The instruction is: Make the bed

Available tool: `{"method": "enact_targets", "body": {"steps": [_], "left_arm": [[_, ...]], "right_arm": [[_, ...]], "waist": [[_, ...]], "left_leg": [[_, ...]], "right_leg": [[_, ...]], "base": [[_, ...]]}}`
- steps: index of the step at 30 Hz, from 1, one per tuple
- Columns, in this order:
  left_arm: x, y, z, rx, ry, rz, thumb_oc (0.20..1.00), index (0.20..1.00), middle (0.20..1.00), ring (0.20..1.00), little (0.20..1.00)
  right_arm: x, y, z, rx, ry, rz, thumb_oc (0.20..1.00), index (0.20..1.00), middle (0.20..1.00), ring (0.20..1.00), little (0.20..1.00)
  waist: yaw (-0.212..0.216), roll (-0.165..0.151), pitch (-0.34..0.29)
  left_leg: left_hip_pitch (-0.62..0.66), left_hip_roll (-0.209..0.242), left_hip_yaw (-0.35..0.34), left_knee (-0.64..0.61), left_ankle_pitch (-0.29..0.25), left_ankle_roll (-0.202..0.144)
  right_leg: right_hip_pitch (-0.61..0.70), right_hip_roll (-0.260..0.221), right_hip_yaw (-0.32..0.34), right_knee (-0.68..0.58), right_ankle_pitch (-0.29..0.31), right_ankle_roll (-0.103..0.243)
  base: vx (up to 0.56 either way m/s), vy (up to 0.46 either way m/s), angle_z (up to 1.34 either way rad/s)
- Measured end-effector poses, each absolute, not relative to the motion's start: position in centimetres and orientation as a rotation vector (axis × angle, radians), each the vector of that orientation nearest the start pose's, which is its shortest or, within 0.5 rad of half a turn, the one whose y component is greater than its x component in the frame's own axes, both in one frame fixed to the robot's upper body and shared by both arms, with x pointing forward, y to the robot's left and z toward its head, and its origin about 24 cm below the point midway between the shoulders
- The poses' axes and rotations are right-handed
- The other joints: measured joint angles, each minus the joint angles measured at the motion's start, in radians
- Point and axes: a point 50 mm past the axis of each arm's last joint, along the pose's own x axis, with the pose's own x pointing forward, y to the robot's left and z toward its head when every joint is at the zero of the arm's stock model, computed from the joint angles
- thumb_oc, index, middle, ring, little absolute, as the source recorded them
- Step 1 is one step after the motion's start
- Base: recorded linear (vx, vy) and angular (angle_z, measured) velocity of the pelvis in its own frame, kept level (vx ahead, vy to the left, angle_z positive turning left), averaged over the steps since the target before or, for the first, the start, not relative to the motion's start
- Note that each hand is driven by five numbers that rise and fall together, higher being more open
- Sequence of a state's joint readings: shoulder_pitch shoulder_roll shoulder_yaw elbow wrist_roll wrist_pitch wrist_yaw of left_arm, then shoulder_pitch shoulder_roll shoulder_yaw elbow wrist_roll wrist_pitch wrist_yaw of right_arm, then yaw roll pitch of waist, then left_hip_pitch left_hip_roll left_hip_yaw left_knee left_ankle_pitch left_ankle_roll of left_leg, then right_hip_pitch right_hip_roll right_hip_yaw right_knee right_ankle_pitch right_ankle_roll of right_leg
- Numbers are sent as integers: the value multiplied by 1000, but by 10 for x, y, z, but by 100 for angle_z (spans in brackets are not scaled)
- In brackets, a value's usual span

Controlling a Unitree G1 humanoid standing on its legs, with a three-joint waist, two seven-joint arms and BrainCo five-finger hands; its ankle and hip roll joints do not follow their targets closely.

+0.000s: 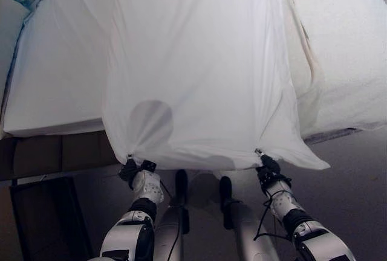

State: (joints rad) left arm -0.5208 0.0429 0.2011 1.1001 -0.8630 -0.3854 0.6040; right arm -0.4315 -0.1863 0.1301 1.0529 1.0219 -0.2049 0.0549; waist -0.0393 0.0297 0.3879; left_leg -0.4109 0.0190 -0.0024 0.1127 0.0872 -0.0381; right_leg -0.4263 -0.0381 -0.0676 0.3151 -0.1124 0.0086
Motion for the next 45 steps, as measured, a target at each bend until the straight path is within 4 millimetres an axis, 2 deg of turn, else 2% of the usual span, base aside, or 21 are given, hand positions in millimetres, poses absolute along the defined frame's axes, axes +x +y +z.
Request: {"method": "enact_targets", "body": {"steps": [1,2,3,4,6,8,9,12,14,16,21,25,28,31,34,36,37,40,41,43,45], "left_arm": [[286,200,-50,-730,436,1021,200,200,200,200,200],[286,201,-52,-724,452,1007,200,200,200,200,200],[286,201,-52,-719,454,996,432,432,432,432,432],[286,201,-53,-717,460,984,1000,1000,1000,1000,1000],[279,204,-60,-700,491,985,1000,1000,1000,1000,1000],[247,214,-87,-651,598,1028,1000,1000,1000,1000,1000],[218,219,-107,-630,687,1077,1000,1000,1000,1000,1000],[162,219,-137,-551,867,1123,1000,1000,1000,1000,1000],[137,217,-147,-522,941,1132,1000,1000,1000,1000,1000],[133,211,-150,-517,960,1110,1000,1000,1000,1000,1000],[153,206,-142,-340,893,870,1000,1000,1000,1000,1000],[172,201,-125,-263,749,695,1000,1000,1000,1000,1000],[198,200,-93,-51,534,441,1000,1000,1000,1000,1000],[222,214,-61,140,359,215,1000,1000,1000,1000,1000],[238,213,-44,167,288,38,1000,1000,1000,1000,1000],[252,200,-23,194,202,-137,1000,1000,1000,1000,1000],[254,195,-21,197,197,-190,1000,1000,1000,1000,1000],[284,150,13,217,102,-540,1000,1000,1000,1000,1000],[287,145,17,220,94,-581,1000,1000,1000,1000,1000],[303,125,40,230,30,-684,1000,1000,1000,1000,1000],[320,111,71,251,-64,-748,1000,1000,1000,1000,1000]], "right_arm": [[288,-194,-57,656,408,-276,1000,1000,1000,1000,1000],[283,-197,-63,635,446,-290,1000,1000,1000,1000,1000],[281,-198,-65,620,459,-295,1000,1000,1000,1000,1000],[275,-203,-72,582,502,-325,1000,1000,1000,1000,1000],[264,-211,-80,554,543,-353,1000,1000,1000,1000,1000],[238,-223,-99,507,647,-408,1000,1000,1000,1000,1000],[218,-227,-112,499,716,-447,1000,1000,1000,1000,1000],[181,-233,-131,480,834,-500,1000,1000,1000,1000,1000],[169,-231,-138,475,877,-505,1000,1000,1000,1000,1000],[167,-228,-139,483,880,-497,1000,1000,1000,1000,1000],[175,-221,-136,459,860,-442,1000,1000,1000,1000,1000],[183,-219,-128,291,804,-355,1000,1000,1000,1000,1000],[201,-215,-109,254,664,-279,1000,1000,1000,1000,1000],[226,-211,-82,186,520,-134,1000,1000,1000,1000,1000],[244,-206,-57,128,424,31,1000,1000,1000,1000,1000],[261,-199,-36,99,344,146,1000,1000,1000,1000,1000],[263,-198,-35,87,342,180,1000,1000,1000,1000,1000],[295,-176,-4,100,277,397,1000,1000,1000,1000,1000],[299,-173,-2,93,279,429,1000,1000,1000,1000,1000],[315,-158,17,103,235,511,1000,1000,1000,1000,1000],[330,-148,39,106,185,581,1000,1000,1000,1000,1000]], "waist": [[0,1,-5],[1,2,-8],[1,1,-9],[2,2,-9],[2,2,-9],[4,2,-9],[4,3,-9],[5,3,-9],[10,3,-9],[28,3,-9],[30,6,-11],[29,5,-10],[31,5,-10],[30,5,-10],[30,3,-9],[29,-1,-6],[29,-2,-6],[29,-12,7],[30,-14,14],[26,-19,26],[28,-21,59]], "left_leg": [[1,-1,0,0,0,0],[6,-2,0,0,0,0],[9,-3,0,-1,0,0],[9,-4,0,-2,0,0],[10,-4,-1,-3,0,0],[16,-4,-2,-4,0,0],[16,-3,-2,-6,0,0],[16,-2,-6,-17,3,2],[16,-3,-9,-22,5,-2],[15,-1,-4,-33,8,-4],[1,1,-1,-32,10,-3],[-6,0,-5,-35,28,3],[-14,-3,-17,-30,30,3],[-22,-7,-22,-35,30,3],[-27,-12,-23,-36,34,8],[-43,-14,-20,-35,40,10],[-48,-15,-20,-35,41,11],[-75,-22,-14,-20,48,14],[-77,-23,-14,-20,48,14],[-97,-25,-11,-8,50,15],[-129,-25,-12,9,51,15]], "right_leg": [[4,0,-1,-2,0,0],[11,-1,-2,-4,0,0],[13,-2,-2,-4,0,0],[13,-2,-4,-2,0,-1],[15,-2,-7,0,0,-1],[22,-2,-11,-1,0,-1],[23,-2,-15,-2,0,-2],[22,-2,-22,-3,1,-5],[21,-2,-25,-2,1,-5],[15,-3,-25,2,0,-7],[0,-5,-29,14,-1,-13],[-4,-7,-43,10,-2,-12],[-6,-11,-54,13,-6,-12],[-19,-14,-55,24,-8,-8],[-30,-20,-54,32,-10,-5],[-47,-23,-54,35,-9,-5],[-53,-23,-54,40,-8,-6],[-86,-31,-50,65,-11,-3],[-89,-32,-49,67,-11,-3],[-109,-33,-49,79,-12,-2],[-143,-34,-48,101,-12,-2]], "base": [[4,25,8],[5,30,8],[6,30,7],[11,26,5],[17,21,7],[22,9,6],[17,6,5],[15,-1,6],[23,-4,6],[0,0,0],[-1,-10,3],[-5,-16,8],[-1,-4,10],[0,6,4],[0,0,0],[0,0,0],[-31,7,1],[-40,2,-1],[-50,-1,-2],[-70,-7,1],[-45,-8,3]]}}
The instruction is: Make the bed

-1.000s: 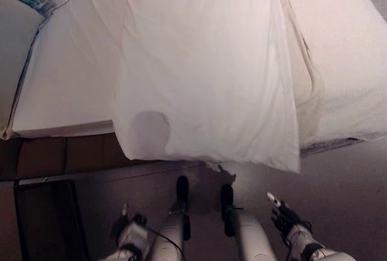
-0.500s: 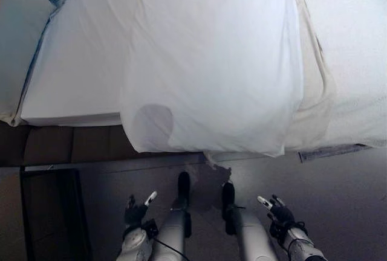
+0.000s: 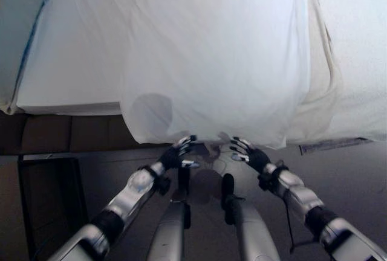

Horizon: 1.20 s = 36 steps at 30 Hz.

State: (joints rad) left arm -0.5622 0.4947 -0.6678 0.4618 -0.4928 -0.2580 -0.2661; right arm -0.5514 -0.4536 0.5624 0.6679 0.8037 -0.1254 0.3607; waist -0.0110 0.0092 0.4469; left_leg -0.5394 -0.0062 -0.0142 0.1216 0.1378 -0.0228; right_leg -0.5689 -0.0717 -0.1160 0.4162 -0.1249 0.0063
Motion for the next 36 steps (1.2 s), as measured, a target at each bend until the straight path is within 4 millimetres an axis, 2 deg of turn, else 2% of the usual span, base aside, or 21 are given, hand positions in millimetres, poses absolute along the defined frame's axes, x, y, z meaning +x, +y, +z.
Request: {"method": "enact_targets", "body": {"steps": [6,8,13,15,16,19,21,24,25,30,36], "left_arm": [[355,95,141,298,-248,-751,1000,1000,1000,1000,1000],[362,93,156,287,-281,-737,1000,1000,1000,1000,1000],[368,90,183,293,-366,-703,1000,1000,1000,1000,1000],[377,95,202,297,-420,-619,1000,1000,1000,1000,1000],[385,101,216,304,-457,-534,1000,1000,1000,1000,1000],[394,110,247,333,-534,-395,1000,1000,1000,1000,1000],[399,119,256,348,-539,-317,1000,1000,1000,1000,1000],[409,138,258,377,-494,-210,1000,1000,1000,1000,1000],[410,143,266,379,-504,-174,1000,1000,1000,1000,1000],[414,155,278,379,-503,-98,1000,1000,1000,1000,1000],[414,184,284,390,-489,-7,1000,1000,1000,1000,1000]], "right_arm": [[360,-127,93,151,72,681,1000,1000,1000,1000,1000],[369,-123,112,164,28,693,1000,1000,1000,1000,1000],[382,-118,145,184,-37,716,1000,1000,1000,1000,1000],[390,-114,170,179,-88,725,1000,1000,1000,1000,1000],[395,-109,188,184,-127,727,1000,1000,1000,1000,1000],[405,-108,219,198,-180,678,1000,1000,1000,1000,1000],[407,-107,226,215,-195,670,1000,1000,1000,1000,1000],[414,-104,236,203,-190,624,1000,1000,1000,1000,1000],[417,-109,247,193,-209,574,1000,1000,1000,1000,1000],[428,-141,265,122,-207,351,1000,1000,1000,1000,1000],[426,-185,280,36,-243,166,1000,1000,1000,1000,1000]], "waist": [[-3,-5,46],[-2,-7,53],[-4,-9,53],[-4,-11,54],[-8,-20,59],[-7,-46,73],[-13,-57,79],[-33,-58,79],[-33,-58,78],[-31,-58,78],[-32,-57,78]], "left_leg": [[-133,-8,-3,89,-4,-4],[-168,-10,-3,112,-4,-4],[-268,-18,-4,202,-29,-3],[-334,-15,-4,256,-39,-2],[-378,-15,-5,290,-44,-4],[-461,-12,-1,375,-63,-9],[-487,-8,0,413,-77,-9],[-510,-8,0,456,-97,-5],[-522,-9,1,465,-99,-3],[-539,-9,9,462,-94,2],[-539,-9,12,446,-90,6]], "right_leg": [[-127,-16,0,86,-10,-7],[-164,-20,0,115,-11,-9],[-265,-36,3,208,-34,-13],[-326,-35,6,246,-40,-15],[-368,-35,9,276,-41,-17],[-447,-34,18,342,-47,-29],[-464,-34,16,364,-51,-32],[-478,-35,20,385,-56,-28],[-491,-35,25,393,-56,-27],[-510,-38,28,391,-54,-24],[-513,-38,30,381,-53,-25]], "base": [[-49,4,4],[-39,15,7],[-26,10,5],[-22,-3,-4],[-4,15,-3],[2,8,-5],[6,5,-3],[6,0,-7],[8,4,-9],[3,1,-1],[0,0,0]]}}
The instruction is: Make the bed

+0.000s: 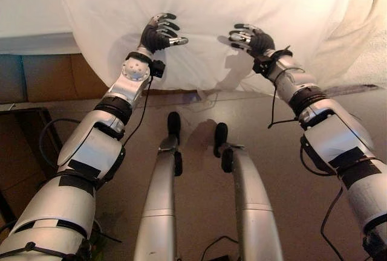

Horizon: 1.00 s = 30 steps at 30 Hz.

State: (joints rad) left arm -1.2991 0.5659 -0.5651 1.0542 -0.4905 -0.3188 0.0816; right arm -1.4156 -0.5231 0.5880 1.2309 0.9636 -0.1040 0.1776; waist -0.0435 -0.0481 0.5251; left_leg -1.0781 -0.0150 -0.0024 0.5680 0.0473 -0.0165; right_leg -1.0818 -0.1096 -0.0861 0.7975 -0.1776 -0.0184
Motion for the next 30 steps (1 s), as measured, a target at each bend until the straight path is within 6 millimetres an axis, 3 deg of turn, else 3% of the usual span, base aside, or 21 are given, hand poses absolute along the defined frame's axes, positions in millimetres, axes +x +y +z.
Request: {"method": "enact_targets", "body": {"steps": [2,8,13,15,19,22,24,26,29,30], "left_arm": [[412,201,283,395,-477,37,1000,1000,1000,1000,1000],[401,257,262,368,-413,227,1000,1000,1000,1000,1000],[385,292,244,366,-384,314,1000,1000,1000,1000,1000],[372,317,215,357,-307,389,1000,1000,1000,1000,1000],[353,347,178,366,-182,483,1000,1000,1000,1000,1000],[322,379,125,320,7,628,1000,1000,1000,1000,1000],[307,382,96,289,82,661,1000,1000,1000,1000,1000],[299,371,65,280,167,635,1000,1000,1000,1000,1000],[293,338,20,237,276,544,1000,1000,1000,1000,1000],[283,314,-11,194,360,474,1000,1000,1000,1000,1000]], "right_arm": [[424,-206,279,40,-241,104,1000,1000,1000,1000,1000],[406,-287,245,90,-154,-192,1000,1000,1000,1000,1000],[392,-319,230,132,-133,-318,1000,1000,1000,1000,1000],[383,-334,200,173,-64,-401,1000,1000,1000,1000,1000],[364,-356,162,207,28,-506,1000,1000,1000,1000,1000],[345,-362,114,224,156,-558,1000,1000,1000,1000,1000],[331,-365,87,224,220,-578,1000,1000,1000,1000,1000],[313,-372,62,238,276,-620,1000,1000,1000,1000,1000],[293,-361,22,280,362,-621,1000,1000,1000,1000,1000],[282,-343,-7,320,424,-585,1000,1000,1000,1000,1000]], "waist": [[1,0,0],[4,1,0],[8,3,-1],[12,9,0],[34,21,0],[36,32,-3],[39,38,-6],[42,60,-32],[58,76,-45],[54,75,-70]], "left_leg": [[8,2,0,-9,0,0],[97,-1,2,-89,22,-5],[153,-1,-1,-177,54,-15],[235,2,-2,-258,82,-22],[326,12,-11,-339,104,-31],[454,22,-32,-420,121,-41],[532,27,-36,-461,126,-42],[573,28,-43,-493,130,-38],[664,34,-25,-544,132,-38],[721,36,-23,-564,131,-39]], "right_leg": [[7,3,0,-10,1,-1],[86,1,-4,-60,3,-1],[120,4,-10,-107,14,-8],[187,8,-19,-158,20,-9],[276,21,-34,-213,25,-15],[408,31,-62,-281,24,-16],[488,38,-72,-318,23,-16],[535,39,-88,-350,20,-13],[621,41,-89,-385,24,-8],[682,45,-89,-418,26,-3]], "base": [[1,-19,0],[-6,-27,2],[-11,-60,3],[-3,-74,4],[21,-72,4],[60,-73,14],[67,-28,15],[121,-2,21],[96,26,0],[118,56,-3]]}}
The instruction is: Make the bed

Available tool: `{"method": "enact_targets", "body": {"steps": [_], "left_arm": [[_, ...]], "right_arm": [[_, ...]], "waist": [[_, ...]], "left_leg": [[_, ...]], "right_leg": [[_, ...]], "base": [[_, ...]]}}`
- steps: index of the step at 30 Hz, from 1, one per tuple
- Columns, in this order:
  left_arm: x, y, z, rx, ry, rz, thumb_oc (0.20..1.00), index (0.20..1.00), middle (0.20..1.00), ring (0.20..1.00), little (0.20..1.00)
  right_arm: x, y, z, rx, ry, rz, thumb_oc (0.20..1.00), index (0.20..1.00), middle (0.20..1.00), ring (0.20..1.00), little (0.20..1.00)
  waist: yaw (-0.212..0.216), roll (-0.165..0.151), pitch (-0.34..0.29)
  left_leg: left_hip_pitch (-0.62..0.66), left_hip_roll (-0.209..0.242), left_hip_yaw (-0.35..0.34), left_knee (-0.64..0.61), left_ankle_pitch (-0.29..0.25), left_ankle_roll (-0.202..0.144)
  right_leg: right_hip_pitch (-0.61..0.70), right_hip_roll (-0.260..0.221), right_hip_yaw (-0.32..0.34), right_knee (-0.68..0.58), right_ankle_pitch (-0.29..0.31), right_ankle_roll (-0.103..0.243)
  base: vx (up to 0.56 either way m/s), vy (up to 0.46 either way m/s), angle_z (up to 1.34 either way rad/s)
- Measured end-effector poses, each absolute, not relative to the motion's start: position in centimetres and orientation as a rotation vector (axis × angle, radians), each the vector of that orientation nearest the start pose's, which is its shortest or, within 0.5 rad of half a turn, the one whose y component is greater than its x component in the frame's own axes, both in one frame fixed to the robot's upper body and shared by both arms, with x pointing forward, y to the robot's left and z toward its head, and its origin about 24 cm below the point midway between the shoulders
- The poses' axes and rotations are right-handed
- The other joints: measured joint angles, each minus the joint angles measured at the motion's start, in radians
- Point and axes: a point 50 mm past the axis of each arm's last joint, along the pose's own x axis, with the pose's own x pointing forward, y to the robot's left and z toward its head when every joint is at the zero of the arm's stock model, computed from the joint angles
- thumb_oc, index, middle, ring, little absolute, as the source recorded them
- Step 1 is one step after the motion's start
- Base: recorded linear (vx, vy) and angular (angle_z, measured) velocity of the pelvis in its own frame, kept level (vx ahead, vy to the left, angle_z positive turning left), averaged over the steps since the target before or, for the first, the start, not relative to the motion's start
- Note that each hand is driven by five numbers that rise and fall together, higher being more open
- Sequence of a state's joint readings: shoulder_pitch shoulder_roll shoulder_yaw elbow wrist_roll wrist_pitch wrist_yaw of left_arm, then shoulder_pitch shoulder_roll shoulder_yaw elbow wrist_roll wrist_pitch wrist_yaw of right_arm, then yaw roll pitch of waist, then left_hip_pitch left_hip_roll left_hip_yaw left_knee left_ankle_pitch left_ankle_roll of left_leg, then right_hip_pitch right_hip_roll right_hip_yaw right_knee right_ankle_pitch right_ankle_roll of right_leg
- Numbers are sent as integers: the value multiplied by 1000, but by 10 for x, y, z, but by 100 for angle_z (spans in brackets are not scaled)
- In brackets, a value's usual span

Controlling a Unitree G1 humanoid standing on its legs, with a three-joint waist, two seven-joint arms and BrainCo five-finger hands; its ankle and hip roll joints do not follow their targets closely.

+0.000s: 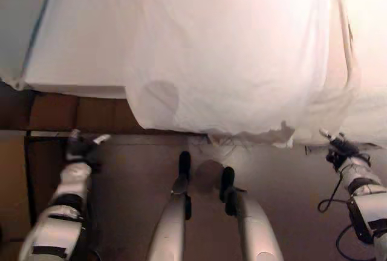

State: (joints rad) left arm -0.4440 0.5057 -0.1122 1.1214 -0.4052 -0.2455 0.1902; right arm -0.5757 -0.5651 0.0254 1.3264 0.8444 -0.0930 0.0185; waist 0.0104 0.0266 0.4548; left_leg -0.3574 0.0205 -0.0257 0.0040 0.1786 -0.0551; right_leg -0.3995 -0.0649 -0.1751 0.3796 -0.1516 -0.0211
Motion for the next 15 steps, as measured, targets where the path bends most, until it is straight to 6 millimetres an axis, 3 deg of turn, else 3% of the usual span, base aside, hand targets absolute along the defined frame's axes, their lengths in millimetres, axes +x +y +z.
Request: {"method": "enact_targets", "body": {"steps": [2,3,5,9,11,15], "left_arm": [[267,278,-48,179,469,335,1000,1000,1000,1000,1000],[262,270,-56,173,498,307,1000,1000,1000,1000,1000],[242,249,-81,157,597,218,1000,1000,1000,1000,1000],[220,226,-106,127,716,110,1000,1000,1000,1000,1000],[195,213,-124,135,820,21,1000,1000,1000,1000,1000],[165,190,-143,102,944,-77,1000,1000,1000,1000,1000]], "right_arm": [[252,-325,-49,333,558,-580,1000,1000,1000,1000,1000],[250,-318,-55,346,570,-565,1000,1000,1000,1000,1000],[225,-297,-84,341,675,-529,1000,1000,1000,1000,1000],[186,-279,-115,344,810,-535,1000,1000,1000,1000,1000],[162,-263,-133,343,908,-520,1000,1000,1000,1000,1000],[124,-249,-151,327,1042,-511,1000,1000,1000,1000,1000]], "waist": [[1,5,-91],[0,4,-92],[-24,4,-149],[-49,-4,-219],[-51,-12,-296],[-52,-11,-352]], "left_leg": [[35,4,8,-39,-3,1],[67,8,17,-51,6,12],[129,14,23,-85,2,9],[187,16,26,-91,-15,14],[215,17,40,-92,-42,10],[262,15,49,-93,-56,10]], "right_leg": [[37,6,1,-53,10,6],[76,14,1,-78,19,10],[163,27,3,-170,47,18],[271,38,9,-293,94,24],[316,44,28,-348,104,31],[401,47,31,-432,133,29]], "base": [[109,69,-7],[99,57,-13],[83,46,-10],[81,51,-7],[116,19,-20],[109,29,-5]]}}
